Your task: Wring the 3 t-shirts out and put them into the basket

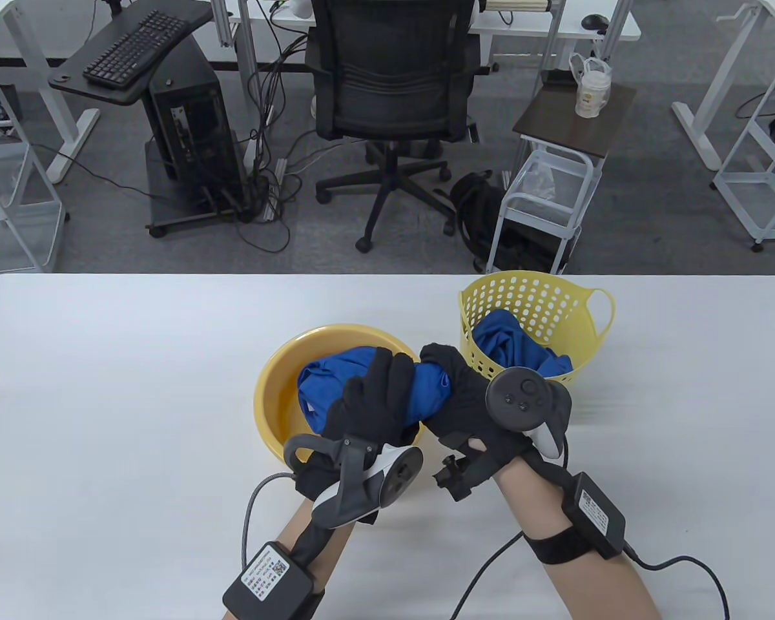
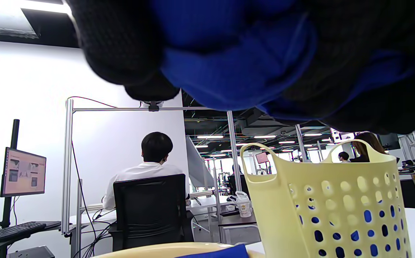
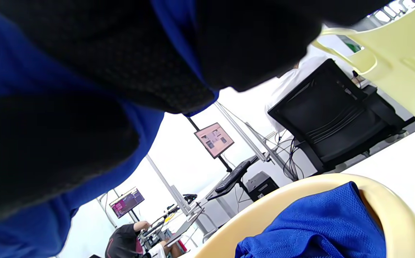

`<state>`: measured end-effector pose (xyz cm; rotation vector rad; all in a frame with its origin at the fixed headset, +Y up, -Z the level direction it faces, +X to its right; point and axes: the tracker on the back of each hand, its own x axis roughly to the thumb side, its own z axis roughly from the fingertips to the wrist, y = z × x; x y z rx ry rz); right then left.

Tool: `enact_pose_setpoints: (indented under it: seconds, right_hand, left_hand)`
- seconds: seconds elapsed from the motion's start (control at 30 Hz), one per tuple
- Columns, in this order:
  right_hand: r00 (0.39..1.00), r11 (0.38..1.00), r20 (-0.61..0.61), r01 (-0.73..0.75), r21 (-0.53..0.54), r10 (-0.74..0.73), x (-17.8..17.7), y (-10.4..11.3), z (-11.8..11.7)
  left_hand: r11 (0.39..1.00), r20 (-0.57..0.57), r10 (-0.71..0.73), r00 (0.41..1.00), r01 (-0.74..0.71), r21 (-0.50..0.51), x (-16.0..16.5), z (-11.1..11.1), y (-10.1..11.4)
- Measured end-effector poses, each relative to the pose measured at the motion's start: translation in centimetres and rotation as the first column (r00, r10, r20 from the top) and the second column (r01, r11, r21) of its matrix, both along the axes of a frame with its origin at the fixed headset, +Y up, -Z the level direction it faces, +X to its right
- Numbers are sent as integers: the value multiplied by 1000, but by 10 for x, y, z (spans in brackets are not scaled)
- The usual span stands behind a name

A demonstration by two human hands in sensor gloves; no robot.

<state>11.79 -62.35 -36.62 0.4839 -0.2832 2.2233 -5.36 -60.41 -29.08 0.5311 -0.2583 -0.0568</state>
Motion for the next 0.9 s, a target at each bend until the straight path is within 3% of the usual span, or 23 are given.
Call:
enact_pose_setpoints:
  seconds: [0.27, 0.43, 0.57, 0.63, 0.73, 0.8, 0.9]
  right_hand:
    - [1000, 998, -22, -19, -62, 17, 1, -6, -6]
    - [996, 995, -74, 40, -89, -46, 8, -10, -16]
    - [970, 964, -72, 222, -146, -234, 32, -6, -27]
    - [923, 911, 14, 382, -158, -385, 55, -3, -32]
    - [864, 874, 194, 483, -60, -464, 93, 4, -35]
    - [842, 893, 318, 448, 41, -437, 118, 7, -35]
    - [821, 962, 502, 231, 143, -272, 143, 4, -38]
  left_hand:
    - [996, 17, 28, 999, -27, -83, -3, -6, -1]
    - [958, 91, 203, 975, -178, -224, -16, -13, -1]
    - [932, 172, 360, 917, -346, -104, -22, -1, 9]
    - [930, 183, 368, 912, -355, -98, -26, 3, 16]
    - [941, 87, 335, 938, -329, -77, -40, 0, 18]
    - [946, 2, 312, 950, -311, -96, -52, -9, 14]
    - [921, -108, 307, 946, -324, -216, -68, -24, 4]
